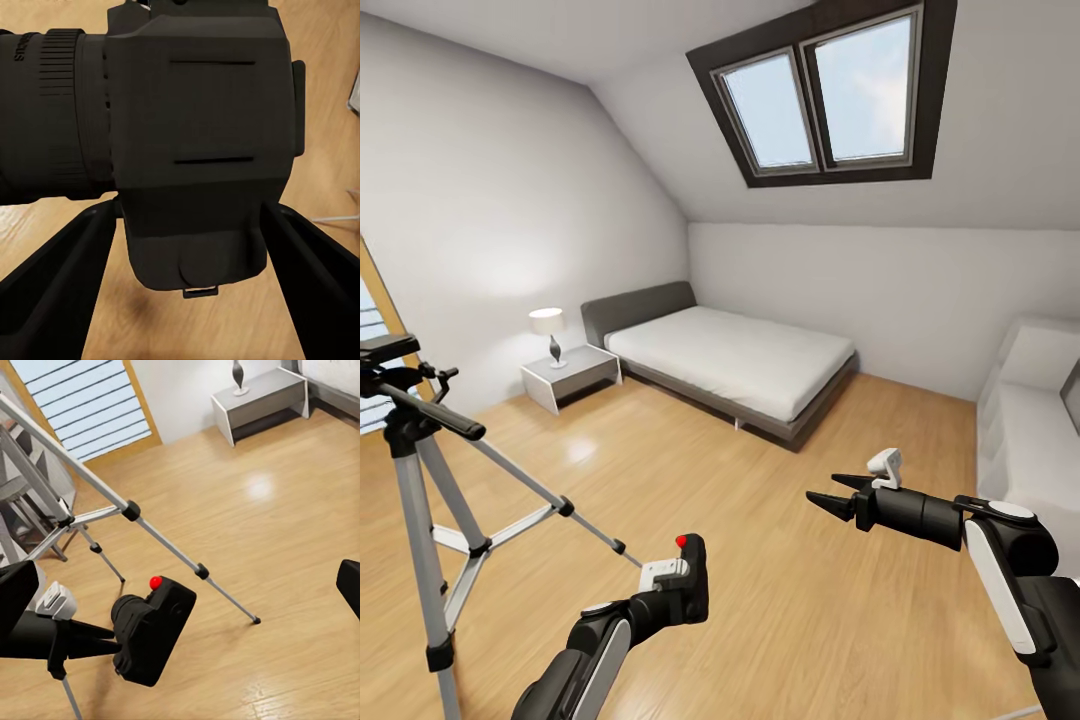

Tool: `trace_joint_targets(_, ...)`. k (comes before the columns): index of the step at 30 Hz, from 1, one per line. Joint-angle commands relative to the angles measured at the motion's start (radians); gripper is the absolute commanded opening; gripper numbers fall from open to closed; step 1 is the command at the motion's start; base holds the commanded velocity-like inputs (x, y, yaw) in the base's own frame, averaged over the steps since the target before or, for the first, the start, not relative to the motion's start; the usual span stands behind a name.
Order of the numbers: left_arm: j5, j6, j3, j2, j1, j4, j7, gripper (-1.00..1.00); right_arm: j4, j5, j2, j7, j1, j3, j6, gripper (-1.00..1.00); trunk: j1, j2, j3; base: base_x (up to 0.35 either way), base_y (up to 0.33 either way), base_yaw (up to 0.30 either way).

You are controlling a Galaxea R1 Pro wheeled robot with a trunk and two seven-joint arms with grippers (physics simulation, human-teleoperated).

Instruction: Attach the digital camera to the camera tripod in the bedroom.

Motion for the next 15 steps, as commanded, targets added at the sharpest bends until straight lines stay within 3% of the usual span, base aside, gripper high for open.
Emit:
trace_joint_targets(1, 0.002, 0.005, 0.001, 0.0, -0.001, -0.001, -0.002, -1.0, 0.0, -0.002, 0.0, 0.002, -0.001, -0.001, 0.005, 1.0, -0.004, 0.006, 0.002, 0.0, 0.0, 0.0)
trace_joint_targets(15, 0.004, 0.003, 0.001, -0.001, 0.0, -0.001, -0.005, -1.0, 0.0, -0.002, 0.0, 0.002, -0.001, 0.0, 0.005, 1.0, -0.058, 0.104, 0.046, 0.0, 0.0, 0.0)
